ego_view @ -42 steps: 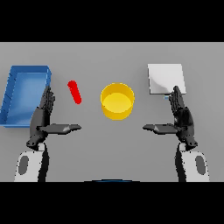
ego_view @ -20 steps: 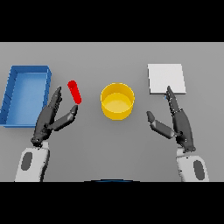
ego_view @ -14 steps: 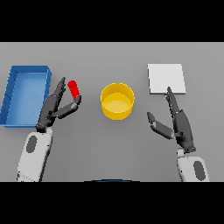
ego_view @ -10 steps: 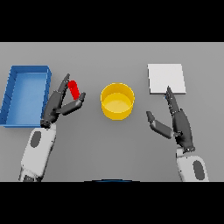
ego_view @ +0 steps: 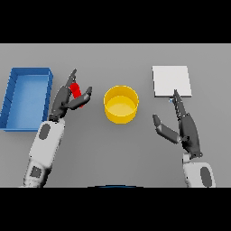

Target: Pick up the red beaker and tilt it to pour out 1 green nut into yellow bowl. Pick up the yellow bowl and place it on the metallic measuring scale.

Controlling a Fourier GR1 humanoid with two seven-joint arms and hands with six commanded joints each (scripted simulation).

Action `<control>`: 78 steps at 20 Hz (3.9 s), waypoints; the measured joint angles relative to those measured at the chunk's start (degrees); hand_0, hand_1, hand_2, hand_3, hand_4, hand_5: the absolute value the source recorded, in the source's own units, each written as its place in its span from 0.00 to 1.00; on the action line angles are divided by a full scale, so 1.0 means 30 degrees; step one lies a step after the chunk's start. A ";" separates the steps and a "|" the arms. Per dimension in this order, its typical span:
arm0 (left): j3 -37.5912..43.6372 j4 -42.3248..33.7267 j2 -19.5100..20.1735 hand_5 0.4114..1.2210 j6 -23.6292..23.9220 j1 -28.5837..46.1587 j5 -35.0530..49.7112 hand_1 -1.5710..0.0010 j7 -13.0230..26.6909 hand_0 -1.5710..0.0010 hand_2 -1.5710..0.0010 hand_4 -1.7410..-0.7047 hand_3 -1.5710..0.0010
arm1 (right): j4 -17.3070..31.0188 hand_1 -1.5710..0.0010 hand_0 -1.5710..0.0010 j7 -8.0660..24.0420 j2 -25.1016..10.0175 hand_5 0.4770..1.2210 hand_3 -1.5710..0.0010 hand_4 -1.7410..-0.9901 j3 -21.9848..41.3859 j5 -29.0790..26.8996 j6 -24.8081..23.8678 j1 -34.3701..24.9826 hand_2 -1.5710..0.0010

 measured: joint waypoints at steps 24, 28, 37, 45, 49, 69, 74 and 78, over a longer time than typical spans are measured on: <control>0.1133 0.0373 -0.0662 0.89 0.0311 -0.1644 0.1703 0.01 -0.1955 0.01 0.01 0.03 0.02 | -0.0050 1.00 1.00 -0.0166 -0.0105 0.23 1.00 0.68 -0.0049 0.0155 -0.0108 0.0005 1.00; 0.0478 -0.0315 0.0020 0.89 -0.0074 -0.2018 0.0865 0.01 -0.1113 0.01 0.01 0.02 0.01 | -0.0063 1.00 1.00 -0.0674 -0.0071 0.24 1.00 0.69 0.0195 0.0619 -0.0270 0.0073 1.00; -0.1791 -0.0285 0.2416 0.88 -0.1194 -0.3554 -0.2696 0.00 0.0259 0.00 0.00 0.00 0.00 | 0.0207 1.00 1.00 -0.0385 -0.0095 0.24 1.00 0.73 0.0227 0.0952 -0.0441 -0.0063 1.00; -0.6386 -0.0452 0.3944 0.94 -0.2817 -0.5880 -0.8288 0.00 0.2488 0.00 0.00 0.00 0.00 | -0.0128 1.00 1.00 -0.0001 -0.0226 0.26 1.00 0.74 0.0176 0.0573 -0.0032 0.0065 1.00; -0.8834 0.0493 0.4161 0.98 -0.4022 -0.7404 -1.1221 0.00 0.3103 0.00 0.00 0.05 0.00 | -0.0350 1.00 1.00 -0.0114 -0.0032 0.27 1.00 0.73 0.0377 0.0610 -0.0007 0.0210 1.00; -1.7569 0.3870 0.4534 1.00 -0.7196 -1.3566 -1.9857 0.00 -0.1537 0.00 0.00 0.00 0.01 | -0.0277 1.00 1.00 -0.0034 0.0496 0.12 1.00 0.79 0.0085 0.0525 -0.0704 0.0151 1.00; -1.9380 0.4083 0.4657 1.00 -0.6622 -1.4288 -2.1629 0.00 -0.2227 0.00 0.00 0.01 0.00 | -0.0130 1.00 1.00 -0.0034 0.0634 0.13 1.00 0.81 0.0134 0.0508 -0.0709 0.0435 1.00; -2.0398 0.4562 0.4527 1.00 -0.6108 -1.4909 -2.2688 0.00 -0.2734 0.00 0.00 0.01 0.00 | -0.0302 1.00 1.00 -0.0570 0.0513 0.14 1.00 0.81 0.0151 0.0437 -0.0566 0.0658 1.00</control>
